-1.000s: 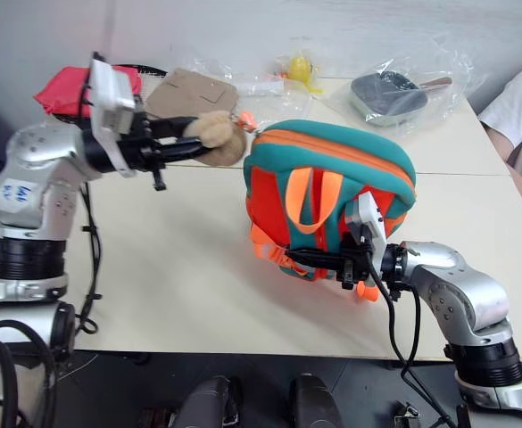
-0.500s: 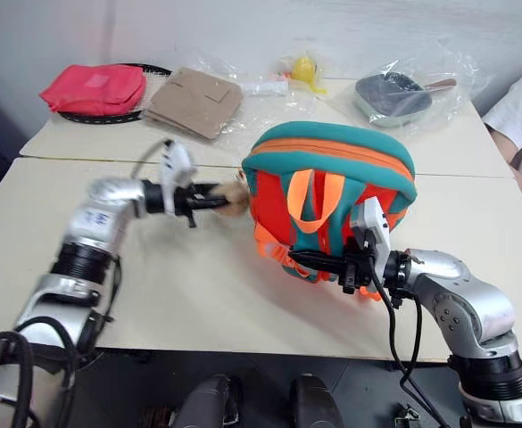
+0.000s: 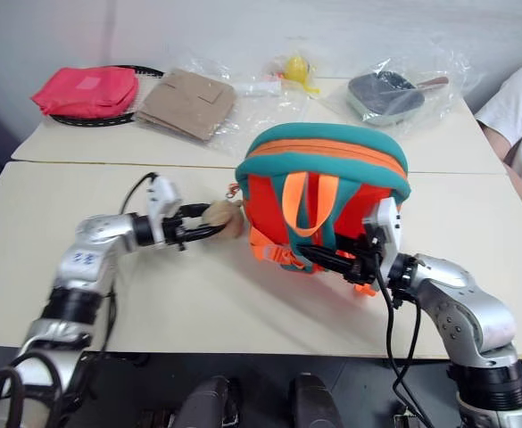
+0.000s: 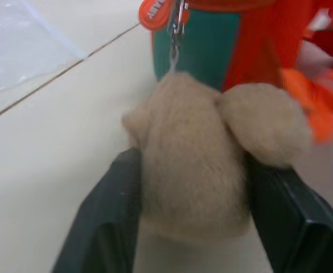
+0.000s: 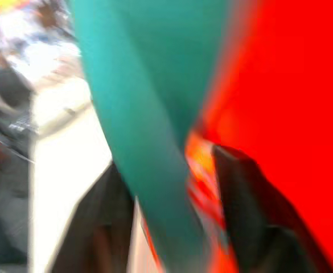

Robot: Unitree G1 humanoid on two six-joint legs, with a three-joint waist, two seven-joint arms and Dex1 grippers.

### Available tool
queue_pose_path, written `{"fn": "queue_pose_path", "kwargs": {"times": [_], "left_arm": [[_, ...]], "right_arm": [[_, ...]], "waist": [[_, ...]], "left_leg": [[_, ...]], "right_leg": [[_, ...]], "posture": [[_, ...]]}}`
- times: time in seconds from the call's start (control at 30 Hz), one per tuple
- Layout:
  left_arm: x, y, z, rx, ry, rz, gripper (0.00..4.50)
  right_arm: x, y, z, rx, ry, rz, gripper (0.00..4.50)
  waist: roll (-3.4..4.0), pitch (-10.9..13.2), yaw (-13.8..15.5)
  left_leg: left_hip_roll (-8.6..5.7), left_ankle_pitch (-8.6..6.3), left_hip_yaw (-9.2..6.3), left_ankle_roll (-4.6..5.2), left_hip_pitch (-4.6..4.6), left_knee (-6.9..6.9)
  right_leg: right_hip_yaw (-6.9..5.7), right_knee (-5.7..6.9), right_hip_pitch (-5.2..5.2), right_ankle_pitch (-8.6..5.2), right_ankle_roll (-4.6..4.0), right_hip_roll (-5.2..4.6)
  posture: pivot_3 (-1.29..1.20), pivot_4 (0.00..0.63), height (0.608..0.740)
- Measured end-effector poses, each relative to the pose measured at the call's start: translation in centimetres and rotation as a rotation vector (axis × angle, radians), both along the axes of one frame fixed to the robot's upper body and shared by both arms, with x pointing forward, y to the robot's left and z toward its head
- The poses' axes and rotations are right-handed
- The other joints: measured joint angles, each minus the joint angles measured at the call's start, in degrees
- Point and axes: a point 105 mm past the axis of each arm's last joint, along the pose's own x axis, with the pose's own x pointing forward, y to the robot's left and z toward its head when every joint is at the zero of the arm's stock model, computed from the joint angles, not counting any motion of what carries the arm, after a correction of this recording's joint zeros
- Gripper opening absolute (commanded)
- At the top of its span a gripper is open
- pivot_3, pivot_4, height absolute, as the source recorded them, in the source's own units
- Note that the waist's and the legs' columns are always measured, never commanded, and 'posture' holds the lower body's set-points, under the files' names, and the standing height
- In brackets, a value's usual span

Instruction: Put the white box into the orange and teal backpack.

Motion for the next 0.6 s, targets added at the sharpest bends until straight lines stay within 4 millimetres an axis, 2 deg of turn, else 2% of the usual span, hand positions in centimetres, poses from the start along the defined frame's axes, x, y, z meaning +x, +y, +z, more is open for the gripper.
{"fn": "queue_pose_path", "kwargs": {"times": [0.03,0.1,0.13,0.17,0.23,0.33,0.4,0.5,0.6], "left_arm": [[-0.7,1.7,-0.2,0.006,0.022,0.033,3.86],[-1.5,3.5,0.0,0.008,0.015,0.078,4.48],[-2.0,4.3,0.3,0.013,-0.004,0.094,4.50],[-2.7,5.1,0.3,0.023,-0.012,0.110,4.50],[-4.6,6.9,-0.7,0.064,0.009,0.140,4.50],[-6.2,7.5,-2.1,0.088,0.042,0.146,4.50],[-7.1,7.4,-2.2,0.111,0.033,0.134,4.50],[-8.3,8.6,-1.9,0.137,0.009,0.182,4.50],[-8.6,9.2,-1.8,0.140,-0.005,0.231,4.50]], "right_arm": [[0.3,-1.4,0.1,-0.030,-0.056,-0.064,3.31],[0.2,-3.7,0.0,-0.118,-0.143,-0.144,4.00],[-0.1,-4.6,-0.2,-0.165,-0.169,-0.159,4.37],[-0.6,-5.4,-0.4,-0.197,-0.176,-0.170,4.46],[-1.7,-7.9,-1.3,-0.256,-0.131,-0.201,4.46],[-2.2,-10.3,-1.2,-0.314,-0.121,-0.227,4.46],[-2.4,-11.8,-0.8,-0.361,-0.136,-0.237,4.46],[-2.7,-14.8,-1.3,-0.429,-0.117,-0.286,4.46],[-3.0,-15.5,-2.5,-0.455,-0.076,-0.264,4.46]], "waist": [[0.00,0.00,0.03],[0.01,0.00,0.58],[0.00,0.00,0.97],[0.01,0.00,1.12],[0.01,0.00,1.05],[0.01,0.01,0.84],[0.01,0.01,0.78],[0.01,0.00,0.71],[0.03,0.01,0.70]], "left_leg": [[0.00,0.02,0.00,-0.03,0.00,-0.03],[-0.04,0.05,-0.01,-0.01,0.01,0.03],[-0.04,0.05,-0.03,0.02,0.01,0.03],[-0.06,0.04,-0.05,0.05,0.02,0.01],[-0.08,-0.04,-0.03,0.16,0.15,-0.05],[-0.07,-0.06,-0.03,0.21,0.29,-0.06],[-0.06,-0.25,-0.03,0.49,0.69,-0.21],[-0.02,-0.41,-0.02,0.45,1.02,-0.36],[0.00,-0.41,-0.01,0.44,1.02,-0.35]], "right_leg": [[-0.01,-0.03,-0.01,0.00,0.00,0.00],[-0.02,-0.22,0.03,0.00,0.00,-0.03],[-0.04,-0.30,0.09,0.00,0.00,-0.05],[-0.06,-0.37,0.15,0.00,0.00,-0.08],[-0.04,-0.59,0.35,0.00,0.00,-0.12],[-0.06,-0.71,0.56,0.00,0.00,-0.13],[-0.05,-0.81,0.92,0.00,0.00,-0.12],[-0.05,-0.94,1.18,-0.01,-0.01,-0.08],[-0.04,-0.93,1.18,-0.01,-0.01,-0.06]], "posture": [[0.00,0.150,0.740],[0.00,0.150,0.740],[0.00,0.150,0.740],[0.00,0.150,0.740],[0.00,0.150,0.740],[0.00,0.150,0.740],[0.00,0.150,0.740],[0.00,0.150,0.740],[0.00,0.150,0.740]]}}
